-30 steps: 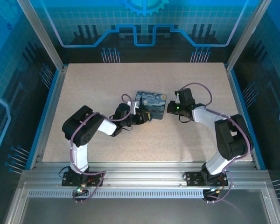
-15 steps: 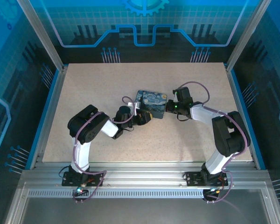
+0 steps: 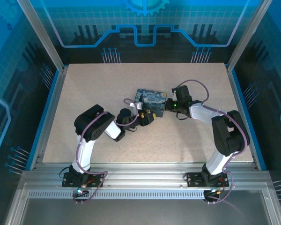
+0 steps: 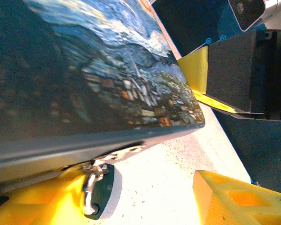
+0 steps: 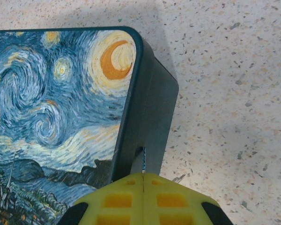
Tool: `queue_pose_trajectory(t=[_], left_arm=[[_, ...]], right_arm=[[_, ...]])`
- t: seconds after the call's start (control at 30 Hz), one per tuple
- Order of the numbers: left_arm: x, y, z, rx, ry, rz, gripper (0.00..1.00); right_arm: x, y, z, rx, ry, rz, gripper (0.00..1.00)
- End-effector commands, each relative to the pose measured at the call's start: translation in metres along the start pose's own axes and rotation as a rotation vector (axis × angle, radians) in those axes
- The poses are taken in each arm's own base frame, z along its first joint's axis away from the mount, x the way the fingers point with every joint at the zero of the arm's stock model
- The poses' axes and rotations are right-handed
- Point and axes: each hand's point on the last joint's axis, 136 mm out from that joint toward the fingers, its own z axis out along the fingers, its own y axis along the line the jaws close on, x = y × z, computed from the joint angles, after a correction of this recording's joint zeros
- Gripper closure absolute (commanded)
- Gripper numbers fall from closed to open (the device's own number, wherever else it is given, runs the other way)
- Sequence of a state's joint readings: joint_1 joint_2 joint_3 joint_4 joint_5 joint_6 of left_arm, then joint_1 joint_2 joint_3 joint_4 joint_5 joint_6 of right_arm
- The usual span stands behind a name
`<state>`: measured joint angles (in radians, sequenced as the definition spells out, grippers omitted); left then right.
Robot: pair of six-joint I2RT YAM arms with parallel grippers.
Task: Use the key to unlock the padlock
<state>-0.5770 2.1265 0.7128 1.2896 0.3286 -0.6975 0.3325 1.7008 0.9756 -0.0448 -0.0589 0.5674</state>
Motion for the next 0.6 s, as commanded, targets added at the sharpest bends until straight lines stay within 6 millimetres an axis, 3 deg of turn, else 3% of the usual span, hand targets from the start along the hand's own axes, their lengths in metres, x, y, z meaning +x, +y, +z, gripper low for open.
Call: queue_pose_trajectory(t=[0.0,0.2,0.57], left_arm=[[0.016,0.003,0.006,0.014,0.039,0.002,0.40],[0.019,0.009,0.004,-0.005,0.029,-0.011,0.43],[0.025,0.031,-0.020,-0.059,0.039,-0.096,0.64]], right_arm=[[0.004,0.013,0.004,-0.019,0.023,-0.028,1.00],[0.007,0.013,0.004,-0.014,0.029,-0.031,1.00],[0.006,0.014,0.003,-0.016,0.022,-0.032,1.00]])
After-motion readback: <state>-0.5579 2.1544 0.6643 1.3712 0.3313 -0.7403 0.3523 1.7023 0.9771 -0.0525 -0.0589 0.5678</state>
